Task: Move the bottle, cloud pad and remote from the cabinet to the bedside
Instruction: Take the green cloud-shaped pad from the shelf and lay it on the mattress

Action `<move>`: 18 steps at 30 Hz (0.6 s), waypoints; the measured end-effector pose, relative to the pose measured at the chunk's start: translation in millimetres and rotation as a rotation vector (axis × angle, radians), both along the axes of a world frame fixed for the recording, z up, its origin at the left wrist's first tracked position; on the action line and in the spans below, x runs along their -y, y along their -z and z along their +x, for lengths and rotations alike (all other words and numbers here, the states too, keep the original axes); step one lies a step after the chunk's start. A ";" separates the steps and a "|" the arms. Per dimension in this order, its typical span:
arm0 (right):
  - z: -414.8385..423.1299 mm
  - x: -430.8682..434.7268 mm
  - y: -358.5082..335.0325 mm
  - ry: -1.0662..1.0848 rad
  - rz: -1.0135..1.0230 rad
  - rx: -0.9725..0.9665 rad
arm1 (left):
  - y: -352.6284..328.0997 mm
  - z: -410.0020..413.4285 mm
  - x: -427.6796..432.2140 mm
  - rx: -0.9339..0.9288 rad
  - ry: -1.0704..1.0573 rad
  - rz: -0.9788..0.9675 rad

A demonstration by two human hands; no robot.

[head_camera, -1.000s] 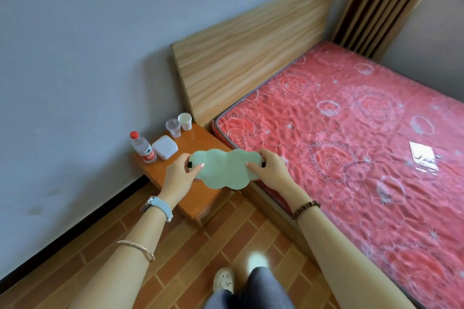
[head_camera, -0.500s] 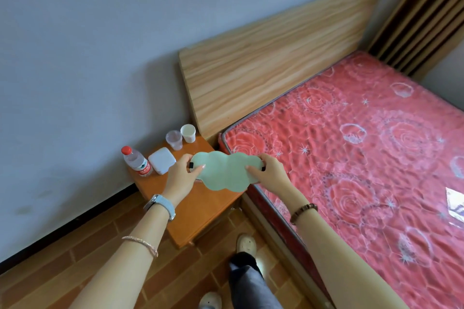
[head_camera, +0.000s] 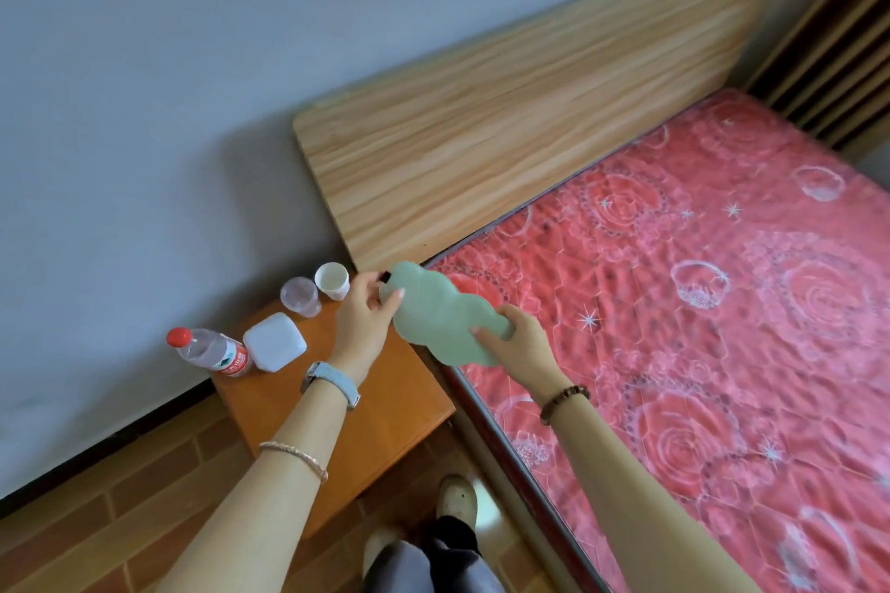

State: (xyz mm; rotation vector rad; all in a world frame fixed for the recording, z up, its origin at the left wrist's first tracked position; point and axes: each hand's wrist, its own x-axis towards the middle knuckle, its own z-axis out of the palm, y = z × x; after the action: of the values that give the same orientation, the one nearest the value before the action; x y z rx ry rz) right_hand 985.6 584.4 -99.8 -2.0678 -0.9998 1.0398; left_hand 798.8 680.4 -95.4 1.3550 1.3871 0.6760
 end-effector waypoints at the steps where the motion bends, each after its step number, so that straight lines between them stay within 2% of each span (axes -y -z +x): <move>1: 1.7 -5.3 5.8 0.054 0.012 -0.036 | 5.7 7.1 -5.6 0.051 -0.025 -0.035; 4: 1.8 -22.2 22.7 0.245 -0.001 -0.152 | 28.1 28.6 -15.9 0.193 -0.011 -0.204; 9: 1.4 -42.3 46.8 0.399 0.001 -0.262 | 62.9 53.7 -24.3 0.226 0.094 -0.334; 14: 9.5 -49.8 70.0 0.294 -0.112 -0.380 | 81.0 58.8 -41.8 0.099 0.292 -0.272; 18: 37.6 -56.5 71.1 0.399 0.010 -0.449 | 83.4 55.5 -64.6 -0.048 0.566 -0.201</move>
State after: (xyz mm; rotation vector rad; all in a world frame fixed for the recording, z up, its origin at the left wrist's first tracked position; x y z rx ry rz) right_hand 1023.3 641.0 -170.9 -1.8039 -0.3498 1.1988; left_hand 854.3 744.9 -178.7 1.5111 1.0012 0.1249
